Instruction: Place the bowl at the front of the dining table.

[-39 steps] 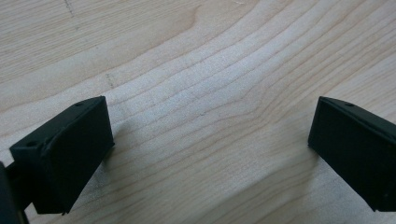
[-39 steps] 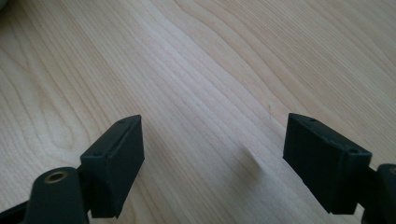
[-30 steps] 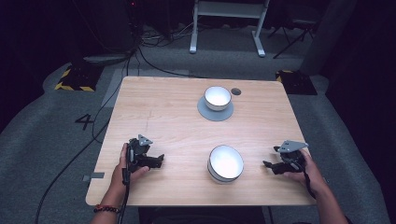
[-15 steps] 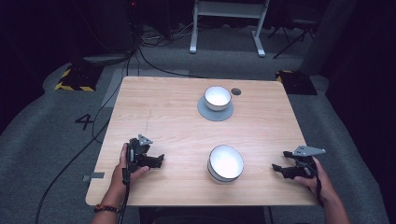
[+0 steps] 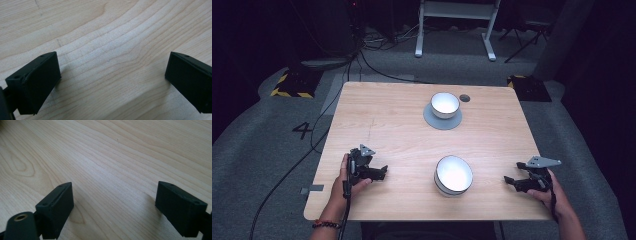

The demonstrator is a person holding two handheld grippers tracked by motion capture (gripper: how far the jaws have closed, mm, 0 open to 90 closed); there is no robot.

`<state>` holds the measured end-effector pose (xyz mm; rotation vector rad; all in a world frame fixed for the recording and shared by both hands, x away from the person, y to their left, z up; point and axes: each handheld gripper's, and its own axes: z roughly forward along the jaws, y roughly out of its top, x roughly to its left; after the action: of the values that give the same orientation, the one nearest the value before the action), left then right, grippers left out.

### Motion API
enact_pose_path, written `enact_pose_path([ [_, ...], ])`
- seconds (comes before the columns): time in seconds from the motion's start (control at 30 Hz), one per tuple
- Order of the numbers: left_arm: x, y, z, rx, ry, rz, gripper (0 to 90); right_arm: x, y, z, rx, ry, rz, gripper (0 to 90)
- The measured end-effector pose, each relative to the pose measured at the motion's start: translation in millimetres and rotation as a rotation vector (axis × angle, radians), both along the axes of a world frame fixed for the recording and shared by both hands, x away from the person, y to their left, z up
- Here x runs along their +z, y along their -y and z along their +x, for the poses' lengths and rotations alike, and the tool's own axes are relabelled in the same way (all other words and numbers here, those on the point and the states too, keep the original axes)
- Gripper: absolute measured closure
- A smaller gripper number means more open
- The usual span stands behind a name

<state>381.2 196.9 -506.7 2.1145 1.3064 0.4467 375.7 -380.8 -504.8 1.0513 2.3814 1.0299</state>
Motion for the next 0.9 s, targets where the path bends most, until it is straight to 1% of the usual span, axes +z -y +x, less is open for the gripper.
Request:
enact_pose_path([
  [0.47, 0.3, 0.0, 1.2, -0.005, 0.000, 0.006, 0.0, 0.3, -1.1, -0.3, 0.000, -0.003, -0.001, 14.9],
  [0.53, 0.4, 0.0, 1.3, -0.007, 0.000, 0.007, 0.0, 0.0, -1.0, 0.0, 0.003, 0.004, -0.003, 15.1],
  [0.9, 0.5, 0.3, 1.4, -0.009, -0.007, 0.003, 0.0, 0.0, -1.0, 0.0, 0.002, 0.004, -0.001, 15.2],
])
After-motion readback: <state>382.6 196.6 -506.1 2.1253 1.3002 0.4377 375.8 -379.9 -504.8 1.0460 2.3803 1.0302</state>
